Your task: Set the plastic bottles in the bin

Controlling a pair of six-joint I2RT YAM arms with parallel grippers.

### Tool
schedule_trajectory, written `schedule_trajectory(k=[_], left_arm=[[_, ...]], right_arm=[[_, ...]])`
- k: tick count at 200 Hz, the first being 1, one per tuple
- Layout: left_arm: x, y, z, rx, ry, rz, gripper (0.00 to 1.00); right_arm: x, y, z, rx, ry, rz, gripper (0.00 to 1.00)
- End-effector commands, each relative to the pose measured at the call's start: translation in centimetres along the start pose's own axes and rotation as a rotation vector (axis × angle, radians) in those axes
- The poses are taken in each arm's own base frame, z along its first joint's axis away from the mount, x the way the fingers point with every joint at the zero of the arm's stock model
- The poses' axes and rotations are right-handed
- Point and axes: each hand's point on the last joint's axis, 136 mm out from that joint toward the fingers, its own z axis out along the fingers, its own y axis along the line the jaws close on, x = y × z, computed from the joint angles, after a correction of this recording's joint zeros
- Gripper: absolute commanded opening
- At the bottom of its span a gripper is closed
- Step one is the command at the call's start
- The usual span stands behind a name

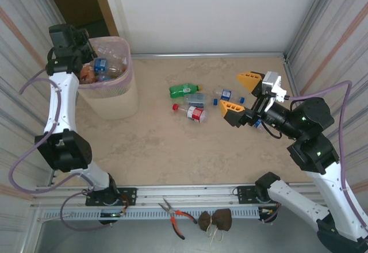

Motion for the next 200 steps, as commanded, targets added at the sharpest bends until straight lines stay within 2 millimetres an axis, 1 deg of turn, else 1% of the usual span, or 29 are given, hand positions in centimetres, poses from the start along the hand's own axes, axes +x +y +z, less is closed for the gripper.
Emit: schedule_trajectory(k=[1, 18, 29, 42, 54, 73, 87, 106, 121, 149, 180, 200], left_arm=[[-0.4, -2.1, 0.1, 0.055, 0.021, 0.083, 0.46], [-1.0, -2.8, 0.3, 0.075, 0.024, 0.116, 0.40], [-1.8, -2.9, 0.4, 0.066, 0.014, 0.139, 0.38], [-2.4, -2.8, 0.6, 0.052, 0.001, 0.157, 0.36], [-2.9, -2.2, 1.0, 0.027, -0.001, 0.156, 0.35], [-3.0, -1.5, 2.2, 0.012, 0.022, 0.141, 0.35], [-2.7, -1.1, 3.5, 0.001, 0.059, 0.139, 0.35], [-1.5, -0.9, 5.2, -0.007, 0.132, 0.148, 0.34], [0.0, -1.0, 6.2, 0.002, 0.186, 0.168, 0.34], [2.9, -2.1, 6.3, 0.045, 0.244, 0.255, 0.34], [5.7, -1.5, 6.6, 0.042, 0.310, 0.304, 0.34], [7.1, -0.7, 6.6, 0.025, 0.331, 0.328, 0.34]], right_arm=[[-1.1, 0.4, 0.0, -0.015, -0.030, -0.006, 0.96], [-1.0, 0.3, -0.1, -0.012, -0.028, -0.006, 0.96], [-1.0, 0.3, -0.1, -0.009, -0.028, -0.006, 0.96], [-1.0, 0.3, -0.1, -0.007, -0.028, -0.008, 0.96], [-1.0, 0.2, 0.0, -0.007, -0.027, -0.008, 0.96], [-1.0, 0.3, 0.1, -0.012, -0.026, -0.008, 0.96], [-1.0, 0.3, 0.1, -0.012, -0.027, -0.008, 0.96], [-1.0, 0.3, 0.1, -0.013, -0.025, -0.008, 0.96], [-0.9, 0.3, 0.1, -0.013, -0.026, -0.007, 0.96], [-0.8, 0.2, 0.0, -0.006, -0.025, -0.003, 0.96], [-0.9, 0.3, -0.2, -0.005, -0.025, -0.004, 0.96], [-0.8, 0.3, -0.3, -0.004, -0.025, -0.005, 0.96]])
